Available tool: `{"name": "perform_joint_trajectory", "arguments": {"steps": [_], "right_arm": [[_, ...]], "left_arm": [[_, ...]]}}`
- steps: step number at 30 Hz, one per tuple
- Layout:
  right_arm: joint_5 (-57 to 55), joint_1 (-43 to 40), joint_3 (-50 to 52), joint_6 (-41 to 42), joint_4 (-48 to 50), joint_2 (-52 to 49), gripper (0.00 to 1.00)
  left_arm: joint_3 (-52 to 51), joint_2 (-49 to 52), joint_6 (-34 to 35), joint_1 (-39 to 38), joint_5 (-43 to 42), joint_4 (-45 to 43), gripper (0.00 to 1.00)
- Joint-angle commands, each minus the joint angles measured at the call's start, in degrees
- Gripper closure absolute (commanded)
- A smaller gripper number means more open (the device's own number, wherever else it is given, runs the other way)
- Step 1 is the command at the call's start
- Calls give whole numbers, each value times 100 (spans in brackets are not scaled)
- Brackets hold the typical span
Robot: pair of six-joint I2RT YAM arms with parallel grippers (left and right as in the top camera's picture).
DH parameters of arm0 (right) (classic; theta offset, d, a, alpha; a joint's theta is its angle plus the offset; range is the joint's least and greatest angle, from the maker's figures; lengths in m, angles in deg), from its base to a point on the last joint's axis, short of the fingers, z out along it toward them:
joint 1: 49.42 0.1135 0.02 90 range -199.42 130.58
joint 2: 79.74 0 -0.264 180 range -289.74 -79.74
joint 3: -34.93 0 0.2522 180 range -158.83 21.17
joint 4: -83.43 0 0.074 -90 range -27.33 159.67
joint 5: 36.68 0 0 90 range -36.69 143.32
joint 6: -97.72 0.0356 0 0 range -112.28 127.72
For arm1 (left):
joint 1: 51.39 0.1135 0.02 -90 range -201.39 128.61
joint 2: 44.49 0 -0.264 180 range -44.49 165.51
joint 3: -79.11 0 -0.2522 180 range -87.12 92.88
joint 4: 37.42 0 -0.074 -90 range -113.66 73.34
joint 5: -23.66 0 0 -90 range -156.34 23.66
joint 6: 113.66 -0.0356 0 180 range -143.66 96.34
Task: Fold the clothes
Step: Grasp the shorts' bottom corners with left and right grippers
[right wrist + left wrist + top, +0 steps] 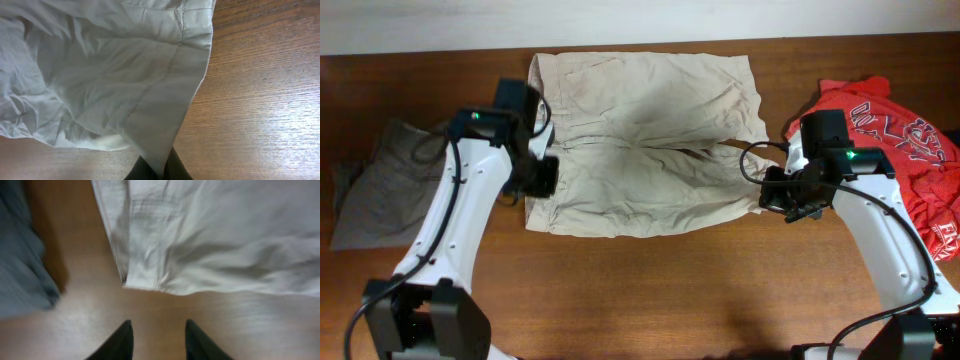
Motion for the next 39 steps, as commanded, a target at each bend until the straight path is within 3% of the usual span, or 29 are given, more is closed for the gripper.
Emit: {"name": "perform_joint_trajectory", "arguments": {"steps": [1,2,4,8,12,18,24,29,30,31,36,39], "right_arm": [[48,-20,-57,-26,-9,11,96],[50,-20,-57,-68,-9,9,96],[48,-20,-57,-122,-9,9,96],[46,-20,-57,-122,-7,11,96],[4,-20,-57,-125,-7,11,96],[4,-20,-57,-125,-28,11,96],[4,-20,-57,-125,-28,9,96],[-15,-20,-57,-133,-28,9,96],[-13,-20,-57,-144,-31,11,96],[-15,-20,-57,-146,-31,9,96],[-79,-20,-57,-275,-90,11,96],[-164,-20,-57,-273,-92,11,96]], "left_arm": [[-791,-372,341,289,-282,-302,60],[-1019,-426,341,382,-396,-461,56],[-1526,-459,339,623,-629,-894,35],[-2256,-457,334,892,-1375,-1698,25],[-2848,-452,431,896,-1574,-2450,14],[-3366,-450,605,898,-1545,-3025,17],[-3381,-448,612,896,-1274,-3440,45],[-3381,-448,610,896,-946,-3600,56],[-3381,-448,612,896,-942,-3600,55],[-3381,-450,612,896,-966,-3563,44],[-3381,-507,1200,935,-870,-3292,18],[-3381,-557,1808,1034,-879,-3464,13]]}}
